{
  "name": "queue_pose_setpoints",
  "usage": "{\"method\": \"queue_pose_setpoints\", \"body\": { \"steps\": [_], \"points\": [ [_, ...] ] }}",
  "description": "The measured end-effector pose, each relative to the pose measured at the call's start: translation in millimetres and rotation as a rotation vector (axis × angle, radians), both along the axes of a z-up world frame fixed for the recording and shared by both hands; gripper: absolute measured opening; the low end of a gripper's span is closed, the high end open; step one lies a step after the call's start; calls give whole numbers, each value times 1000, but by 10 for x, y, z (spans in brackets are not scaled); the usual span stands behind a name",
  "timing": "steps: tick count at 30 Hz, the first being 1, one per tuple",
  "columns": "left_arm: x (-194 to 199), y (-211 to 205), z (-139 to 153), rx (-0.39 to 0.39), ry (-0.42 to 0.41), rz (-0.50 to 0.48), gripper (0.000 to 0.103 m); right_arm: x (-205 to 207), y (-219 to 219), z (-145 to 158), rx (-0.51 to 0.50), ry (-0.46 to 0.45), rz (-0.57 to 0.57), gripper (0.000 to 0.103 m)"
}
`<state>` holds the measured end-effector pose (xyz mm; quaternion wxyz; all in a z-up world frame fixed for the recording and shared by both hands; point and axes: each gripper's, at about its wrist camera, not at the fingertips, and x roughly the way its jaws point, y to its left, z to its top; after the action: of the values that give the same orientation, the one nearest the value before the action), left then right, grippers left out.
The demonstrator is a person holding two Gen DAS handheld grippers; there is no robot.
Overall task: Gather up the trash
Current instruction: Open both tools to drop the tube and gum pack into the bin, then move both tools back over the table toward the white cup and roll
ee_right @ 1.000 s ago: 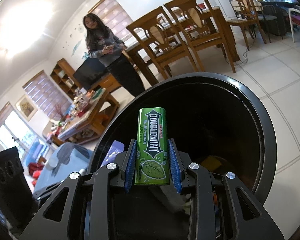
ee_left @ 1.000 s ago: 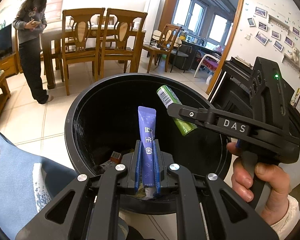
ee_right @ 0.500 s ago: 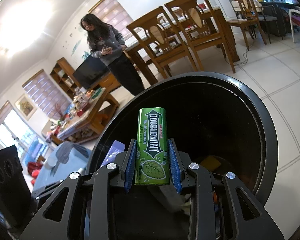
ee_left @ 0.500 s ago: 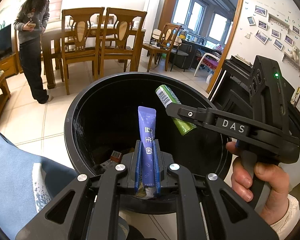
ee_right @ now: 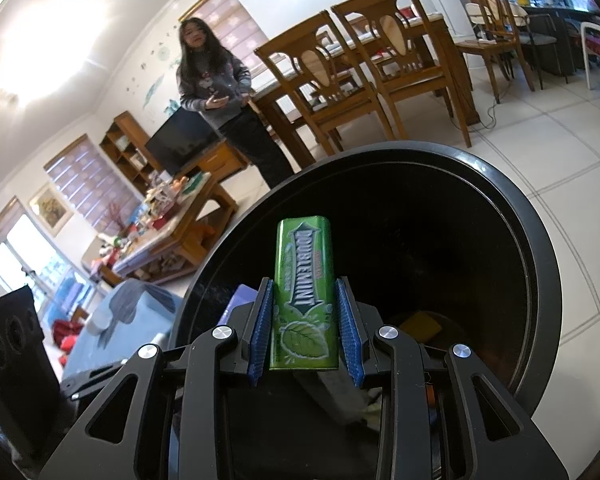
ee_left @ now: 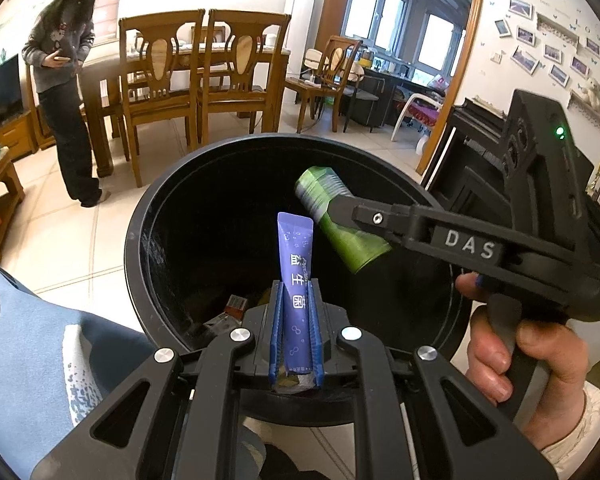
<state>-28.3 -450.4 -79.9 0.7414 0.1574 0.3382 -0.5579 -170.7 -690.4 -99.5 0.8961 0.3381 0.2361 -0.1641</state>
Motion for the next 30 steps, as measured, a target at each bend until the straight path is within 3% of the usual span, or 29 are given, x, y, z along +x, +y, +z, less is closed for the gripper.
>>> {"method": "queue_pose_setpoints", "body": {
  "steps": [2, 3, 5, 6, 7, 15, 19, 21, 23, 28, 30],
  "points": [
    [-2, 6, -7, 16, -2, 0, 17, 3, 4, -1, 0, -1, 5, 36],
    [-3, -6, -7, 24, -4, 0, 26, 3, 14, 0, -3, -3, 8, 42],
    [-27, 9, -4, 36, -39, 14, 57, -2, 28, 4, -6, -8, 12, 49],
    [-49, 19, 19, 32, -66, 23, 79, 2, 30, 9, -7, -10, 15, 50],
    [-76, 50, 46, 21, -95, 30, 89, 3, 34, 13, -9, -10, 18, 53],
    [-162, 95, 72, 27, -144, 26, 92, -41, 75, 64, -9, -13, 17, 66],
    [-132, 224, 154, -4, -105, 51, 92, -109, 168, 189, -19, -22, 27, 69],
    [-63, 400, 197, 1, -19, 96, 92, -140, 245, 280, -25, -33, 41, 72],
    [-49, 612, 269, 12, 16, 133, 92, -154, 348, 368, -39, -39, 72, 73],
    [-96, 1442, 527, 15, -53, 238, 92, 13, 894, 553, -84, -29, 225, 76],
    [2, 1995, 580, 13, -45, 338, 92, 142, 1175, 587, -100, -13, 304, 77]
  ]
}}
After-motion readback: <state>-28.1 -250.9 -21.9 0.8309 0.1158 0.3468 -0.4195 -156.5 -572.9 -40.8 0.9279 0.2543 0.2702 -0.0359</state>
